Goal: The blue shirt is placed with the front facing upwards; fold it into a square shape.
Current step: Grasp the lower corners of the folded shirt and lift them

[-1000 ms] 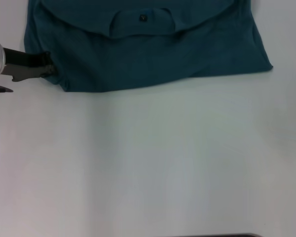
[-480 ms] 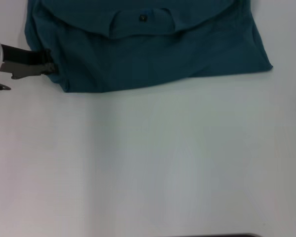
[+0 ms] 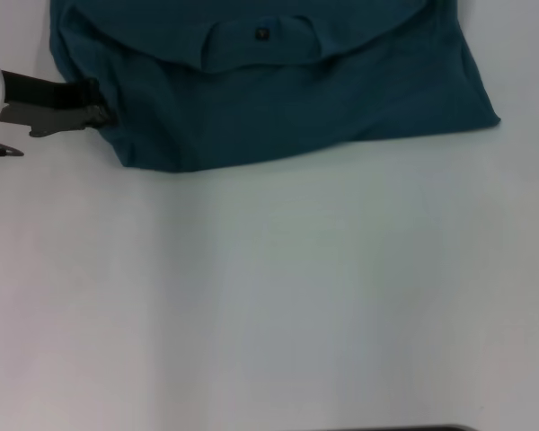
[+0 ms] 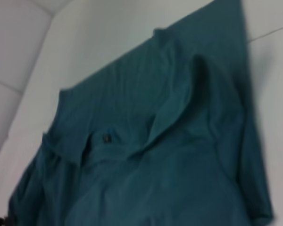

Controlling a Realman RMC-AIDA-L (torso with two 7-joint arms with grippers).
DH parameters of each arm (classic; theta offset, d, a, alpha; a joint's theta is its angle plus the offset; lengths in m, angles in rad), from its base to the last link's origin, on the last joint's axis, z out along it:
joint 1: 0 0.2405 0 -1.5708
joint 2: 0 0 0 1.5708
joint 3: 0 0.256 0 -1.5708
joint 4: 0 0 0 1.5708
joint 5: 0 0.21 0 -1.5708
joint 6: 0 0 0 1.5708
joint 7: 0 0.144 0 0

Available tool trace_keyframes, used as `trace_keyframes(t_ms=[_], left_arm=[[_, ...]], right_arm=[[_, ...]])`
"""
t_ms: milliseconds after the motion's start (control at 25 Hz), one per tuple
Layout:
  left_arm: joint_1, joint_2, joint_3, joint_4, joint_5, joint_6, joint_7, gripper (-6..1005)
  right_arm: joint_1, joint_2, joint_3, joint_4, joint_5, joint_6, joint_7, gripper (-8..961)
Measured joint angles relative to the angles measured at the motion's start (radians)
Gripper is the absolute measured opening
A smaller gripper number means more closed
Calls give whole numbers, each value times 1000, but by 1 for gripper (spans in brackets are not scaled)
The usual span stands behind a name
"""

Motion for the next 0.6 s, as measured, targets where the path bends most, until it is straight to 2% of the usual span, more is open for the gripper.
trace_keyframes(t_ms=[240,440,600], left_arm=[[4,9,-1,0,-42,18,23,1],[5,12,-2,0,-52,19,27,1],[1,11,-2,0,-52,20,29,0]], right_arm=[[69,13,-159,66,-23,142,-13,844],[98,25,-182,127,-88,216,15,842],[102,48,-183,137,-103,275,30,841]])
